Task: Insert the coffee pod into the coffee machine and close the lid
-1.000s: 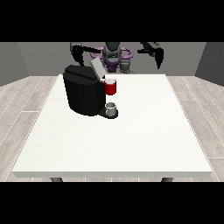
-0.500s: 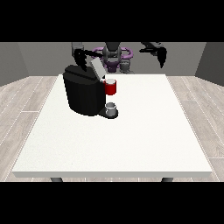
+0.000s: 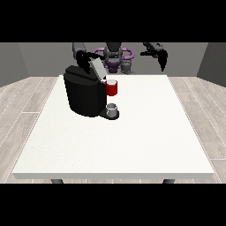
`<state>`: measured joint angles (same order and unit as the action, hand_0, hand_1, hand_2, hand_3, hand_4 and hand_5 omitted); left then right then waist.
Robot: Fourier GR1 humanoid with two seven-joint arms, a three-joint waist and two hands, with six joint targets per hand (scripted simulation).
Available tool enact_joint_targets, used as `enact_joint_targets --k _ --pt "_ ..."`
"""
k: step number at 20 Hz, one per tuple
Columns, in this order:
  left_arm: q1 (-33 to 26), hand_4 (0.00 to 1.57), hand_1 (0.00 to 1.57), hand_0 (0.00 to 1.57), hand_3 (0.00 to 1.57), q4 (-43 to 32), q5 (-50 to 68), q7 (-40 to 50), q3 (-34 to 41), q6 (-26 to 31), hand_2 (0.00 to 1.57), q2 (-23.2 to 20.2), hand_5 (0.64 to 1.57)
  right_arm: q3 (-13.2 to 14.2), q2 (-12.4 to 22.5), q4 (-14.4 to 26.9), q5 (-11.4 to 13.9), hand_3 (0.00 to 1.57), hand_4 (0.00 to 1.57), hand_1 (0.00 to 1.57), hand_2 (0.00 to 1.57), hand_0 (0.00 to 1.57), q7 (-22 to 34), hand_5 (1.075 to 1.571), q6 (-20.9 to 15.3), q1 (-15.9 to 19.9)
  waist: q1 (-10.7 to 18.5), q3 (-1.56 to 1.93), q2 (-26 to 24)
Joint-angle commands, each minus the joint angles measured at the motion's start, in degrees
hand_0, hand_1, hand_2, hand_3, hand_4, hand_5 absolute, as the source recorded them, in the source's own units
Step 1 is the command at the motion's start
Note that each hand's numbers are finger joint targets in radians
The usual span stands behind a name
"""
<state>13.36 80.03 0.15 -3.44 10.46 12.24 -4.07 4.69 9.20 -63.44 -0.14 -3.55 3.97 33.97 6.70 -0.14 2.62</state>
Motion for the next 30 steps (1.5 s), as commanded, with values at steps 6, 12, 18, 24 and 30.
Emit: enact_joint_targets --k 6,12,18,24,30 --pt "1.53 0.00 0.00 0.00 0.00 -0.83 1.52 -0.68 0.83 0.84 0.00 -2.73 1.571 -2.15 -2.96 3.36 3.27 0.00 0.00 0.00 0.00 0.00 -1.36 1.571 -2.44 2.46 0.81 0.14 2.30" --pt "0.66 0.14 0.00 0.00 0.00 -3.07 -0.22 -3.04 0.22 -2.28 0.00 -1.71 1.571 -1.13 -0.85 4.08 1.89 0.00 0.08 0.00 0.00 0.00 0.99 1.571 0.95 6.14 -0.51 0.14 1.94" --pt "2.45 0.12 0.00 0.00 0.00 -3.50 3.76 -0.38 1.78 1.07 0.00 -4.32 1.571 -2.83 -2.31 4.93 5.21 0.00 0.00 0.00 0.00 0.00 1.96 1.571 -1.62 10.59 1.13 0.13 1.99" --pt "2.90 0.00 0.00 0.00 0.00 -1.84 2.79 -0.92 -0.07 -0.30 0.00 -3.37 1.571 -2.07 -0.72 7.30 7.02 0.00 0.12 0.00 0.00 0.00 1.00 1.571 -1.05 13.68 1.81 0.14 2.43" --pt "1.17 0.19 0.00 0.00 0.00 -1.92 -0.16 -7.10 -3.26 -2.50 0.00 -0.17 1.571 -3.27 -4.85 7.08 7.68 0.00 0.12 0.00 0.00 0.00 1.52 1.571 -2.72 15.83 2.08 0.14 1.88"
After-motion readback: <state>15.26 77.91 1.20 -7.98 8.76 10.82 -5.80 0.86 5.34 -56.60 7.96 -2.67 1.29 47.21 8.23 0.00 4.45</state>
